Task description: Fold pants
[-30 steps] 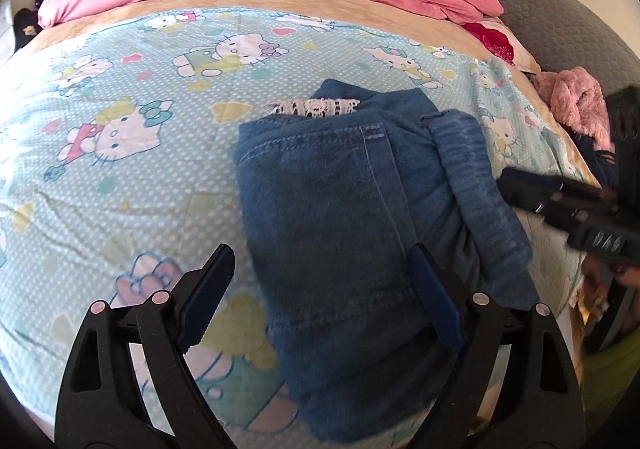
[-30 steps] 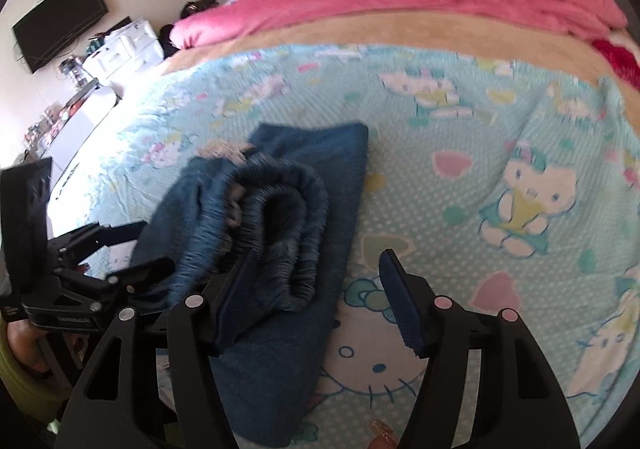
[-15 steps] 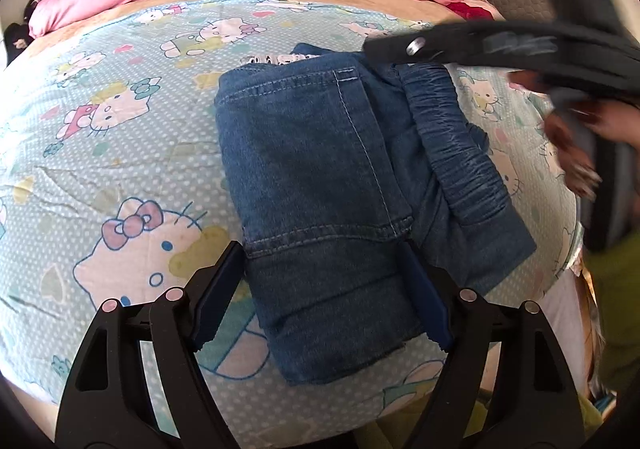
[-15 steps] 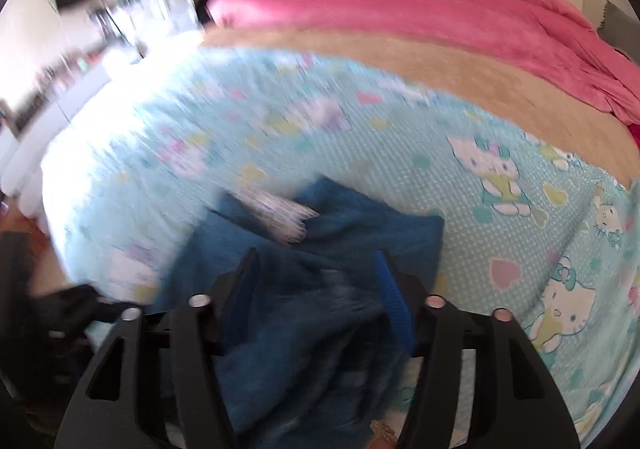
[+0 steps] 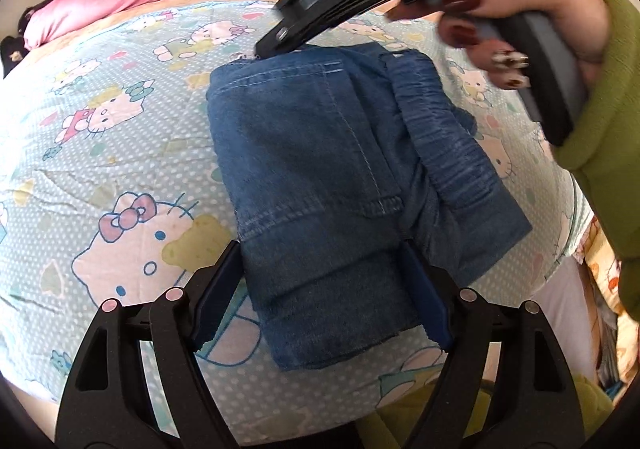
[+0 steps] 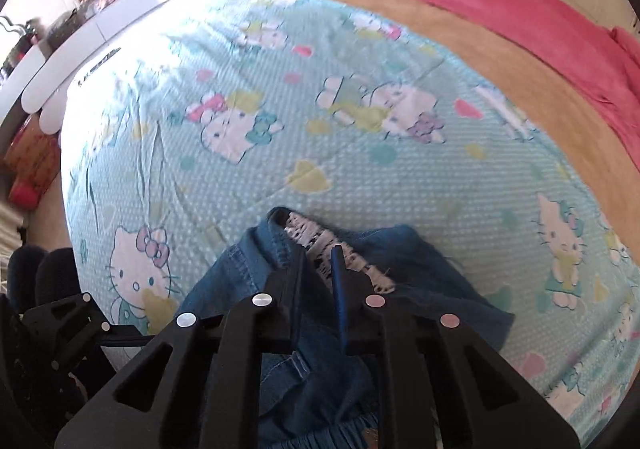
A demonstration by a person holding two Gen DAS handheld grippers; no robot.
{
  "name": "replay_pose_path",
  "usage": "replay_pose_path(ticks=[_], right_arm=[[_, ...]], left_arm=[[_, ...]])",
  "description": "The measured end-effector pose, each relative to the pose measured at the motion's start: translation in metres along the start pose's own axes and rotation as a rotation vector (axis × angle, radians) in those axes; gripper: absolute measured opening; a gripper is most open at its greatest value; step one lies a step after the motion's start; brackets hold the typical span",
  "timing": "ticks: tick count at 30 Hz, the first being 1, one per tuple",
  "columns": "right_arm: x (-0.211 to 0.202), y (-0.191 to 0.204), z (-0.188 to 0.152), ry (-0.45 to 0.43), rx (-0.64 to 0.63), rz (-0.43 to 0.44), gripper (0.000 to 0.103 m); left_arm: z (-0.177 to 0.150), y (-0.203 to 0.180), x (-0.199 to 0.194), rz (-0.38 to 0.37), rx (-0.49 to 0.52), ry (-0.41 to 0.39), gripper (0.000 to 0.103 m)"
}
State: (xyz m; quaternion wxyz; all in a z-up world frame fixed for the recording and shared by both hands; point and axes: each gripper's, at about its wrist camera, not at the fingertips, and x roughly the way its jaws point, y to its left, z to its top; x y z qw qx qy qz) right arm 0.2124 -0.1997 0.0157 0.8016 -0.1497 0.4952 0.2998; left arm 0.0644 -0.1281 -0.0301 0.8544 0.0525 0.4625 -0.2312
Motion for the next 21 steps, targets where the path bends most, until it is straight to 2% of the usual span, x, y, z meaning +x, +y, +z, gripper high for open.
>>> replay_pose_path(ticks=[8,10,12,17,18,20,21], right_arm=[[-0.007,0.008,-0.016,0.003,0.009,0.021,0.014],[-0.008,0.012,-0.015,0.007,-0.005,0.022,0.019],[-0.008,0.015,-0.015,0.01,-0.015,0.016,0.036],[0.006,0.016,-0.014,0.052,-0.023,-0.027,0.037],[0.01,0.015,-0.015,0.058,-0.026,-0.03,0.033],[0.015,0.013,-0.014,0.058,-0.029,-0.018,0.015],[0.012,0.01,-0.012,0.045,-0.016,-0.029,0.01]], left_arm=[[-0.011,-0.007,-0.001,-0.019,0.003,0.0,0.071],[-0.01,-0.005,-0.001,-0.023,0.002,0.0,0.071],[-0.011,-0.005,0.0,-0.027,0.0,0.0,0.071],[-0.007,0.003,-0.005,-0.034,0.0,0.001,0.071],[-0.007,0.004,-0.005,-0.036,0.0,0.001,0.071],[-0.006,0.006,-0.005,-0.04,-0.005,0.003,0.071],[-0.006,0.006,-0.006,-0.04,-0.005,0.003,0.071]])
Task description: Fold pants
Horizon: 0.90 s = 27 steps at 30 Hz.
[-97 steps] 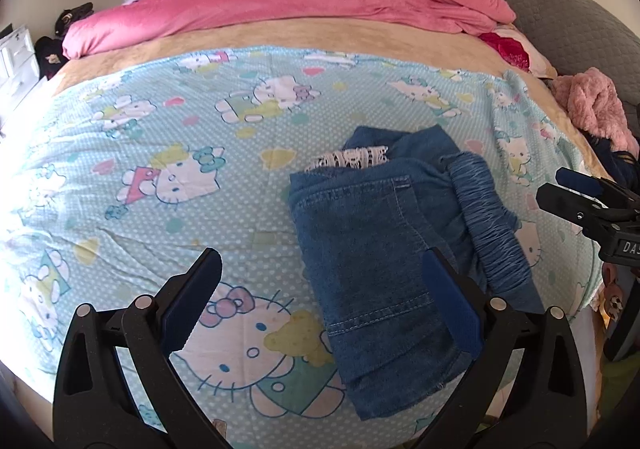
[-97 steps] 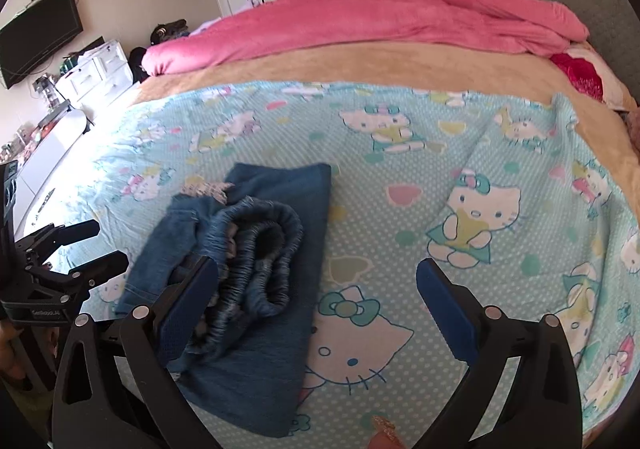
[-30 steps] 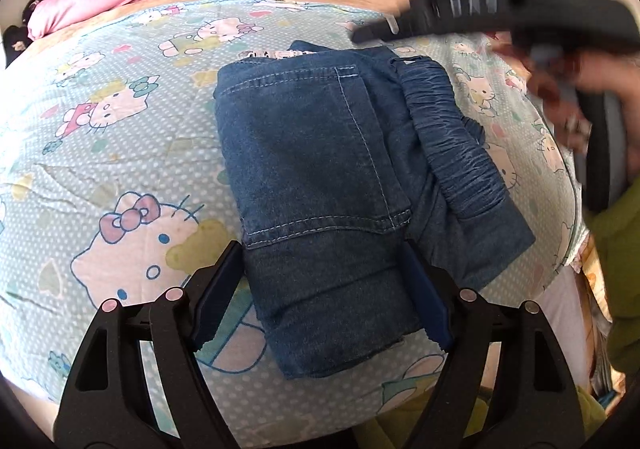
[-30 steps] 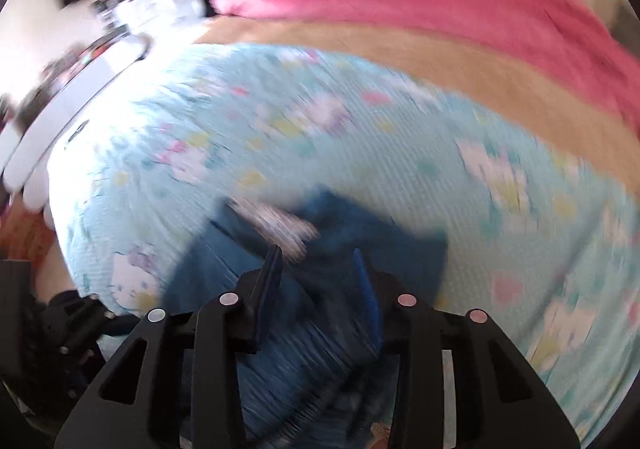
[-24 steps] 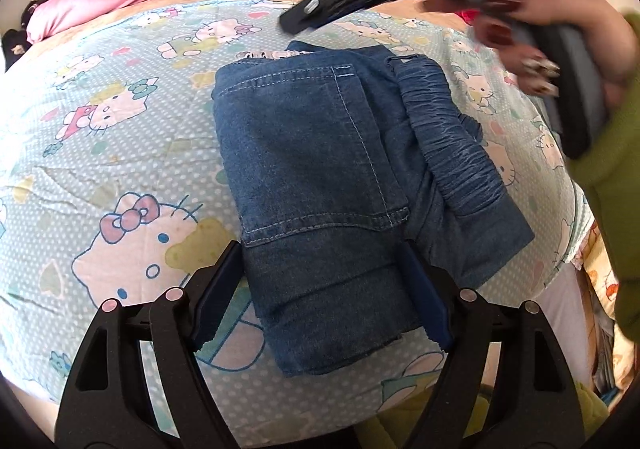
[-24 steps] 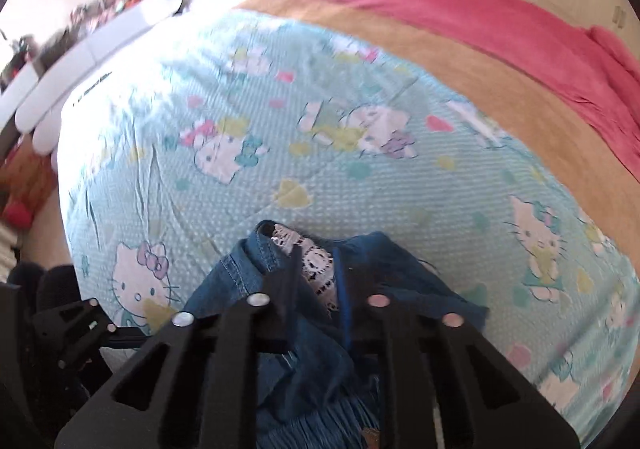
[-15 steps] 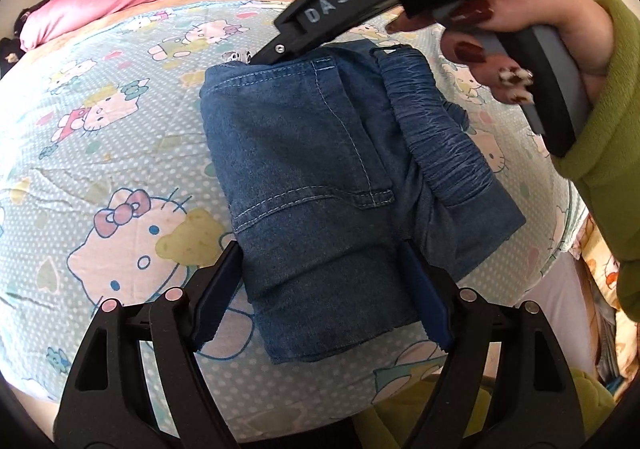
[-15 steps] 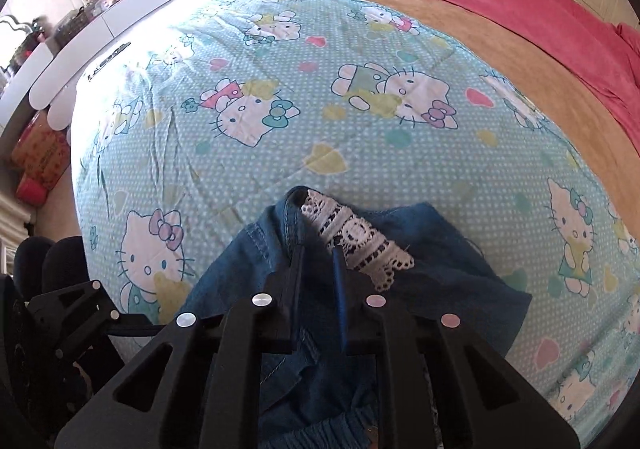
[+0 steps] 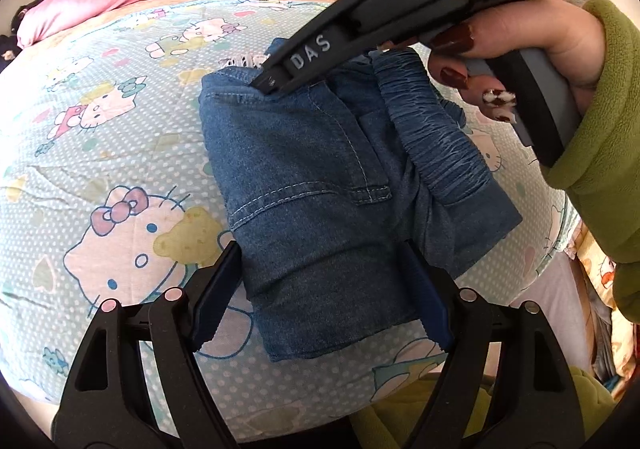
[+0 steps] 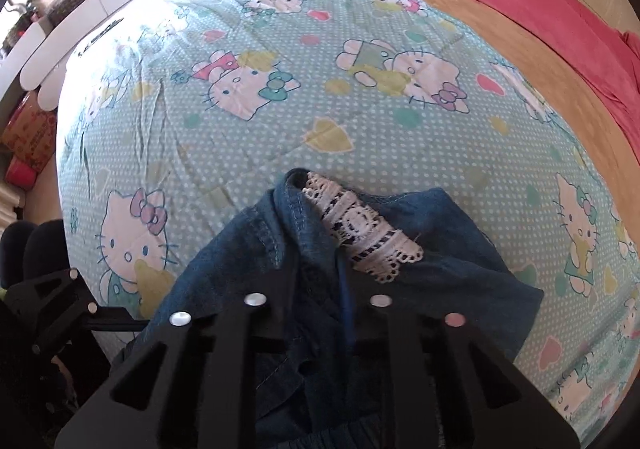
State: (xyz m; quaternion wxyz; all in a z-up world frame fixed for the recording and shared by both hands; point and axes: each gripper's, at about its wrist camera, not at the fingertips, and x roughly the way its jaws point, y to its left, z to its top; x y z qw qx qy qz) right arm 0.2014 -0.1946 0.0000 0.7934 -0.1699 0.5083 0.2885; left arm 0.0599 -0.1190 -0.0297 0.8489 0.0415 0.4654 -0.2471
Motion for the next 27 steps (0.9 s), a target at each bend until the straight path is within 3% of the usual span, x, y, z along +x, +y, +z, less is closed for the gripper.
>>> replay_pose_path(ticks=[3,7,10,16,18,24,27], right_arm=[[-0.012,-0.008,0.008,-0.052,-0.004,-0.049,0.009],[0.012,-0.017,0.006,-0.031,0.025,-0.046,0.009],[0.01,-0.024,0.004,-0.062,0.076,-0.018,0.01],[-0.05,-0.029,-0.007,-0.221,0.13,-0.097,0.032],[-0.07,-0.034,-0.012,-0.264,0.16,-0.112,0.051],[-0.119,-0.039,-0.041,-0.352,0.205,-0.174,0.073],[-0.138,-0.04,-0.059,-0.393,0.235,-0.191,0.078]], left_arm=[[0.002,0.0,-0.001,0.004,0.007,-0.002,0.071],[0.004,0.001,-0.001,0.003,0.003,-0.003,0.071],[0.003,0.002,-0.003,0.003,-0.002,-0.004,0.071],[0.0,-0.006,-0.004,0.009,0.006,-0.001,0.071],[0.0,-0.006,-0.006,0.008,0.001,-0.001,0.071],[-0.002,-0.006,-0.016,0.01,-0.013,-0.014,0.072],[0.002,-0.005,-0.03,0.025,-0.005,-0.045,0.074]])
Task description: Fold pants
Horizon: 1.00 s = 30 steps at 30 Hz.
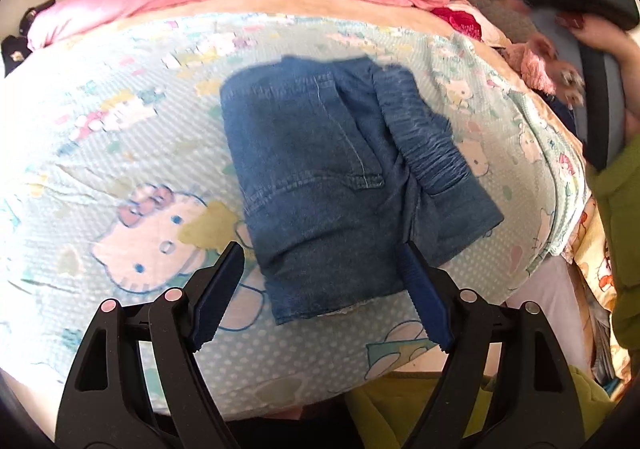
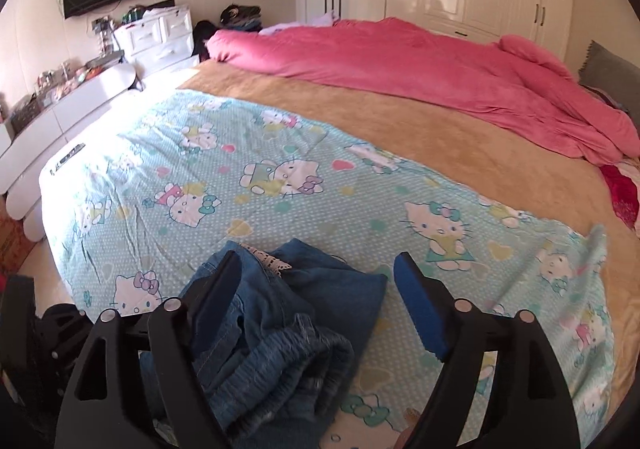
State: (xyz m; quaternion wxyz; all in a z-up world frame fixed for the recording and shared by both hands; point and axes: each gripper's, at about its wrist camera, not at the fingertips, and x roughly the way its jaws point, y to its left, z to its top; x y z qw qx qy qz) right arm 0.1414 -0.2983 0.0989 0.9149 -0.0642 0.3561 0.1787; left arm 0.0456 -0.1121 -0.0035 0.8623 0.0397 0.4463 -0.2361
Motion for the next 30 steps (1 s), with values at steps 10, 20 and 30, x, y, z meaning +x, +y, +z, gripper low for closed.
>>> replay_pose_path(ticks=[10,20,30], right_arm=[[-0.042,-0.011,-0.025,-0.052,0.051,-0.024,0.078],[-0.043,-0.024,-0.053,-0.02,0.103,-0.025,0.078],[-0.012,-0.036,-0.08,0.06,0.156,-0.003,0.078]], left_arm=[[0.025,0.004,-0.036,0.089,0.008,-0.105,0.092],[0.055,0.009,-0.044,0.175,0.01,-0.145,0.093],[0.068,0.013,-0.008,0.209,0.001,-0.086,0.093]])
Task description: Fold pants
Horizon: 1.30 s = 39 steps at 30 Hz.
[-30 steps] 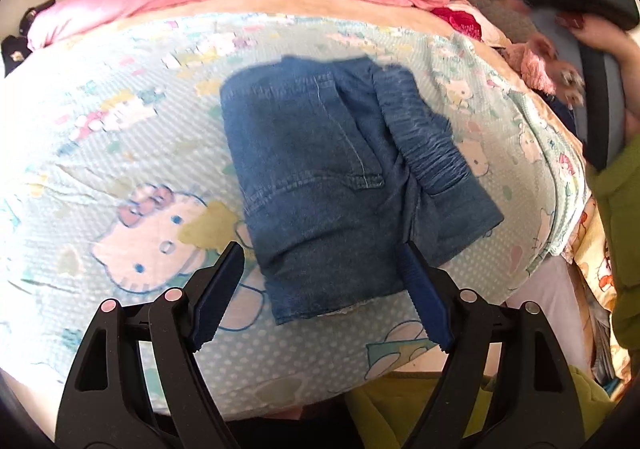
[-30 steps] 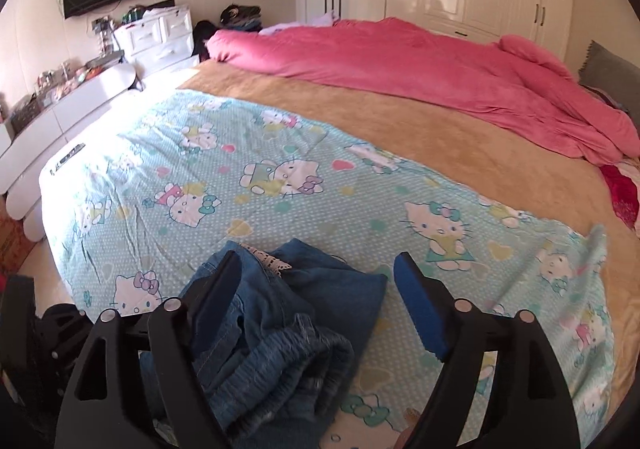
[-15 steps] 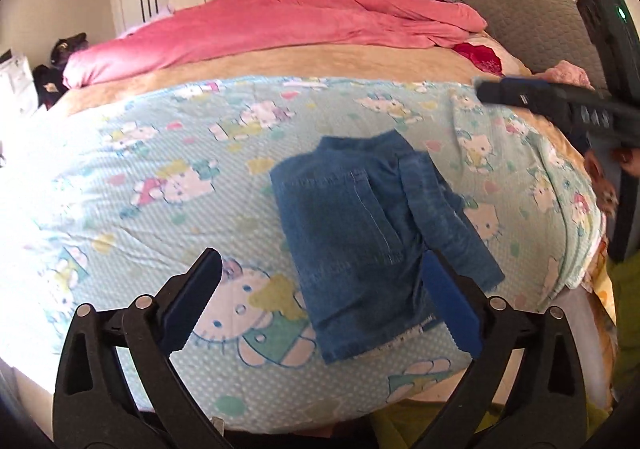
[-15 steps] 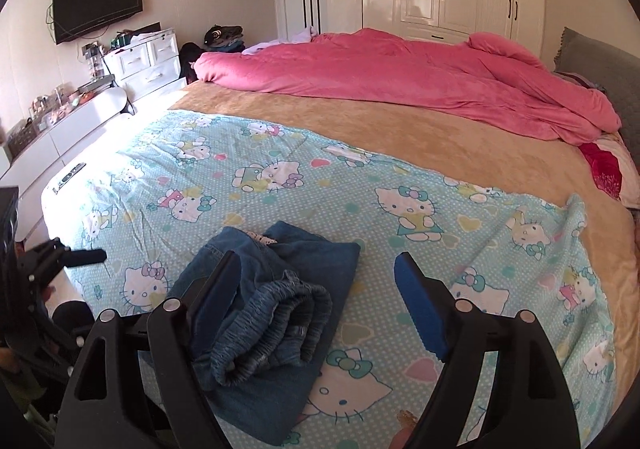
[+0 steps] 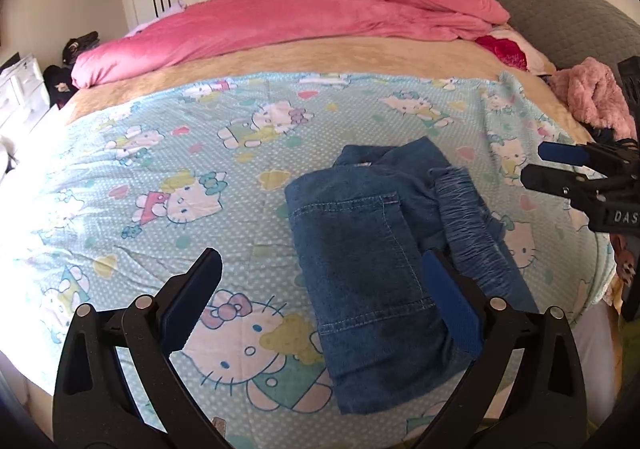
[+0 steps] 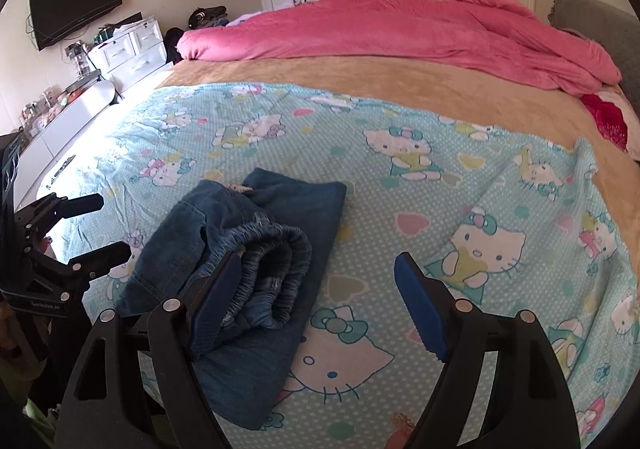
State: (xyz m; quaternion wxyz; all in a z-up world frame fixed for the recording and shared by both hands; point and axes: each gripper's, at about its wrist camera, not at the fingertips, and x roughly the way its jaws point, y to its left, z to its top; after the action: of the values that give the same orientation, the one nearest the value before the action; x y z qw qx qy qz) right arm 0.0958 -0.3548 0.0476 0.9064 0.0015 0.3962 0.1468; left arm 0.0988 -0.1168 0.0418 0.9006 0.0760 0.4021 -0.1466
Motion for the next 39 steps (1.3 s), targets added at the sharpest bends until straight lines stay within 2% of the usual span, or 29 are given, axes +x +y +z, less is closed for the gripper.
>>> replay_pose_path(ticks=[5,10,12,14,16,20,22,24,26,30,39], right_arm=[[0.017,-0.003,-0.007,0.039,0.015,0.01,0.078],[0.039,-0.002,-0.015,0.095,0.017,0.036,0.077],[0.05,0.0,-0.019,0.125,0.019,0.055,0.064],[0.058,0.002,-0.021,0.139,0.027,0.087,0.058],[0.064,0.003,-0.021,0.145,0.037,0.108,0.057],[0.074,0.006,-0.019,0.153,0.048,0.146,0.057],[0.077,0.008,-0.019,0.153,0.044,0.158,0.055],[0.078,0.011,-0.018,0.15,0.042,0.188,0.038],[0.074,0.016,-0.016,0.126,0.017,0.191,0.027],[0.06,0.027,-0.011,0.077,-0.024,0.166,0.021],[0.052,0.033,0.025,-0.003,-0.069,0.164,0.02]], left_arm=[[-0.003,-0.001,0.021,0.001,-0.009,0.043,0.093],[-0.007,0.004,0.042,-0.03,-0.043,0.083,0.093],[-0.008,0.006,0.05,-0.049,-0.061,0.102,0.093],[-0.009,0.007,0.058,-0.082,-0.082,0.113,0.093],[-0.009,0.006,0.064,-0.112,-0.094,0.116,0.091],[-0.01,-0.004,0.074,-0.153,-0.083,0.134,0.065],[-0.009,-0.009,0.076,-0.148,-0.07,0.134,0.059],[-0.007,-0.011,0.075,-0.141,-0.066,0.134,0.053],[-0.005,-0.013,0.074,-0.14,-0.064,0.127,0.05],[0.0,-0.013,0.065,-0.14,-0.055,0.1,0.034],[0.029,-0.006,0.061,-0.147,-0.076,0.062,0.027]])
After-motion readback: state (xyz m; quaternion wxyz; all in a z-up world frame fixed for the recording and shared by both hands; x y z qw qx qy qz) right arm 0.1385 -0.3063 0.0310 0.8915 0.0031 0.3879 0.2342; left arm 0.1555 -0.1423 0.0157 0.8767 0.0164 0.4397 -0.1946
